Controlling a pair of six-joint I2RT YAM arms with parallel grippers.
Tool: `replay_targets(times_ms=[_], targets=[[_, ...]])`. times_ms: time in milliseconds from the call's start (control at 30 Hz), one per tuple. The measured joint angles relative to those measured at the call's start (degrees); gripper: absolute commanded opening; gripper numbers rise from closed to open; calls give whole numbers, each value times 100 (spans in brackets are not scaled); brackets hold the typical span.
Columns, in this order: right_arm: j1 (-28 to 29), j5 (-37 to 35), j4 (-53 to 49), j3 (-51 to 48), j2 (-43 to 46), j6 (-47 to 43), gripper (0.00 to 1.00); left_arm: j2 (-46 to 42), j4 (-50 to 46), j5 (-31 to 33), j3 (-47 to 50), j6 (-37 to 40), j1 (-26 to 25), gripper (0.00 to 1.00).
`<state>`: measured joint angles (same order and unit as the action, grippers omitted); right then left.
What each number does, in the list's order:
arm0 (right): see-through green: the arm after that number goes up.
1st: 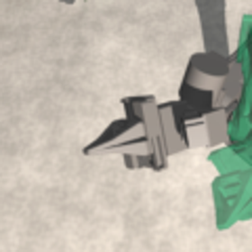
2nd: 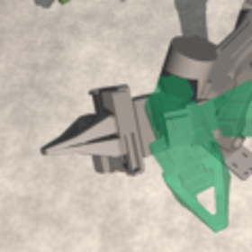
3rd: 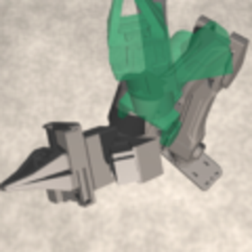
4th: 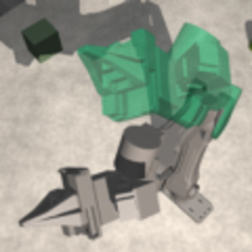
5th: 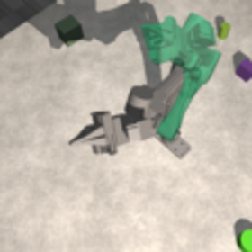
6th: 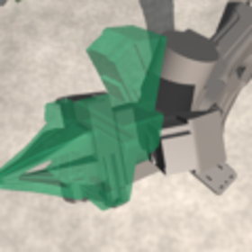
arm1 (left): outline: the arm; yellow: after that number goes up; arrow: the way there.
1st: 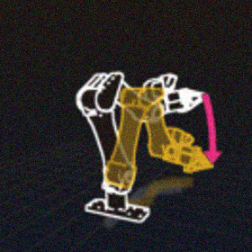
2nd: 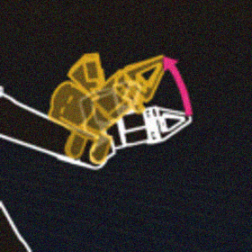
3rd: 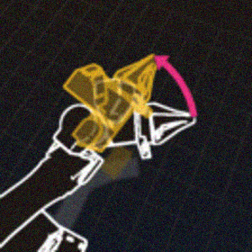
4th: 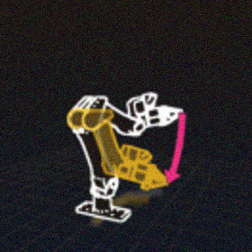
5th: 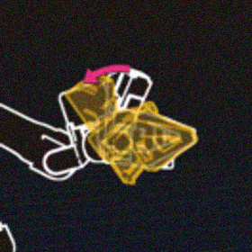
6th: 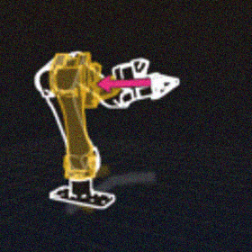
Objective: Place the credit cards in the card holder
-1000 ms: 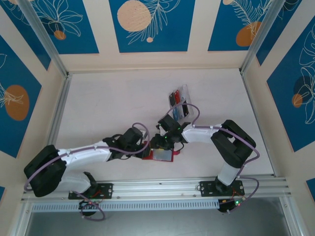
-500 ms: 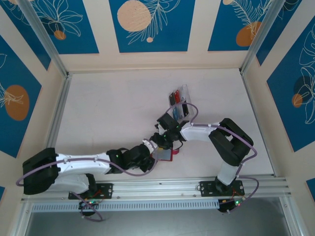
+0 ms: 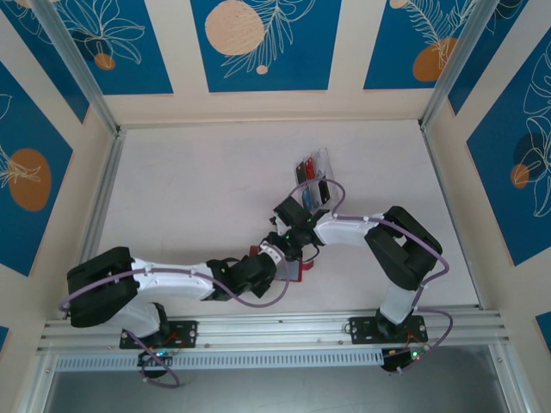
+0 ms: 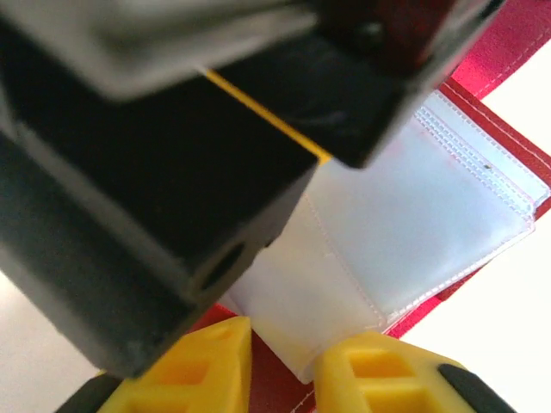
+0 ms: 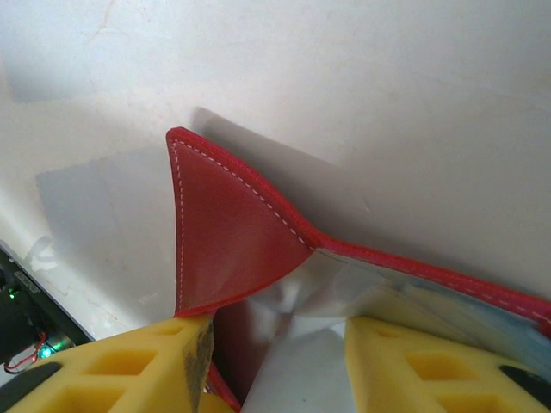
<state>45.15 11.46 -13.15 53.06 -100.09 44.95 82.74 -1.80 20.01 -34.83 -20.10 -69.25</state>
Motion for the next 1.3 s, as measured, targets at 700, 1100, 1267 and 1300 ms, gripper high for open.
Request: replay_targets(times_ms=[700, 1100, 1267, 1300], targets=[[-278, -1266, -1106, -90, 2094, -538, 34, 560, 452, 2, -50, -581, -94, 8], [-149, -1349, -973, -802, 1451, -227, 0, 328, 629, 17, 63, -990, -142, 8], [-142, -1451, -787, -861, 1255, -120, 0, 212, 699, 216, 111, -1211, -280, 8], [-138, -1473, -748, -861, 1165, -98, 0, 186, 717, 289, 133, -1270, -319, 9]])
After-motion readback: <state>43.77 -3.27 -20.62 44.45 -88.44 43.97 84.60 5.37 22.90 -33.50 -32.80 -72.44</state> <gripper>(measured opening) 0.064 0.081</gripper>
